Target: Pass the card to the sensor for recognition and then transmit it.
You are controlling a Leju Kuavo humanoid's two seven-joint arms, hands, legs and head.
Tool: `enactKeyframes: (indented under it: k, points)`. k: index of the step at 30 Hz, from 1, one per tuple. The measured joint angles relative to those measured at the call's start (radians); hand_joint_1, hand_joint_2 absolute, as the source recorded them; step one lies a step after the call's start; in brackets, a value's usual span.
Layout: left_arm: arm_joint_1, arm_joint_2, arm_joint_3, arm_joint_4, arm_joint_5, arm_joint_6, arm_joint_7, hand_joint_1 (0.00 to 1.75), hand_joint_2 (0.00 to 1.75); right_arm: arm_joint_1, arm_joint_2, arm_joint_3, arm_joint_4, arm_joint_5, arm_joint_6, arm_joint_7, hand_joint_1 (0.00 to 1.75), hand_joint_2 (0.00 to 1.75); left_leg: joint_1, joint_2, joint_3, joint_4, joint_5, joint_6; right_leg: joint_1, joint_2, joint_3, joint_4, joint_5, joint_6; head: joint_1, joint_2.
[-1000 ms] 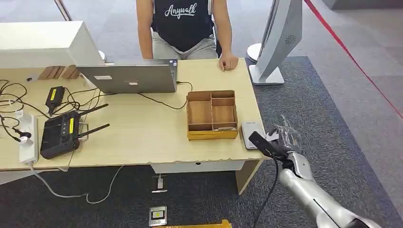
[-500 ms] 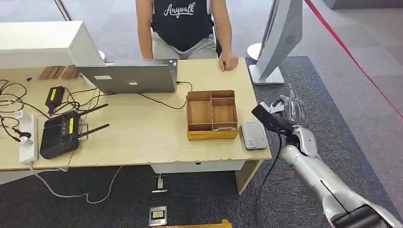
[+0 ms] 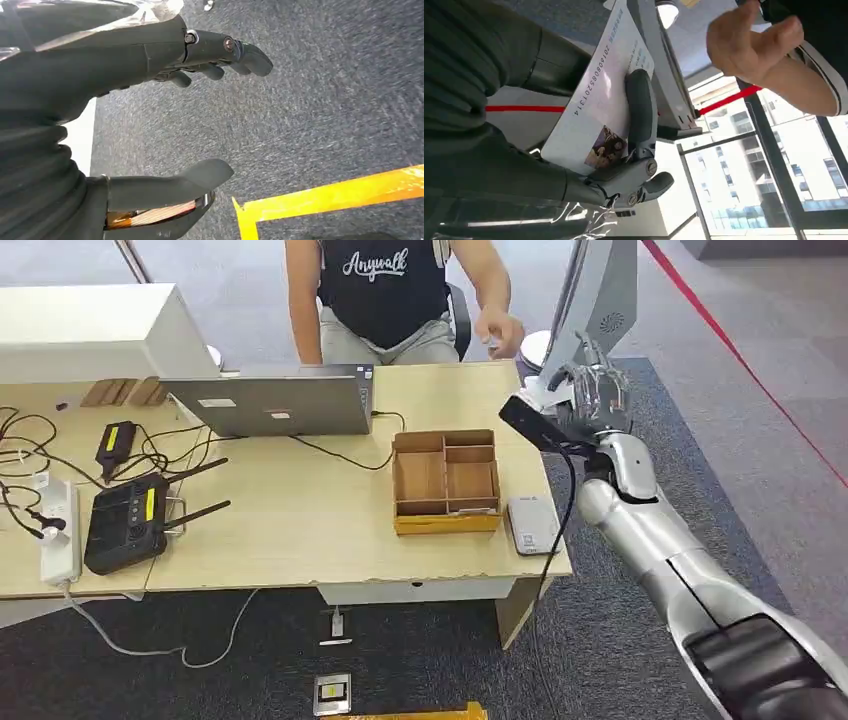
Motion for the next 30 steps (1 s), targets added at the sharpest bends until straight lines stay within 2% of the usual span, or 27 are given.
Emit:
enactKeyframes:
  k: [15,21,22,30]
  points:
    - [-0.007,0.000,-0.021,0.000,-0.003,-0.003,0.001,0.00,1.75,-0.048,0.045,0.039,0.048,0.010,0.003,0.003,1.75,1.75,0.000,0.000,-0.001,0.000,0.000,0.000,0.000,0.000,-0.001,0.000,0.000,0.000,0.000,0.000]
    - [-0.014,0.000,-0.027,0.000,-0.012,-0.013,0.015,0.00,1.75,-0.087,0.074,0.057,0.081,0.067,0.059,0.016,1.75,1.75,0.000,0.000,-0.001,0.000,0.000,0.000,0.000,0.000,-0.001,0.000,0.000,-0.001,0.000,0.000]
    - [-0.015,0.000,-0.029,0.000,-0.012,-0.014,0.015,0.00,0.00,-0.100,0.083,0.061,0.091,0.076,0.065,0.021,1.75,1.75,0.000,0.000,-0.001,0.000,0.000,0.000,0.000,0.000,-0.002,0.001,0.000,-0.001,0.000,0.000]
    - [-0.014,0.001,-0.032,0.002,-0.004,-0.012,0.021,0.00,0.00,-0.187,0.164,0.091,0.187,0.112,0.095,0.024,1.75,1.75,0.001,0.000,-0.001,0.000,0.000,0.000,0.001,0.000,-0.002,0.001,0.000,-0.001,0.000,0.000]
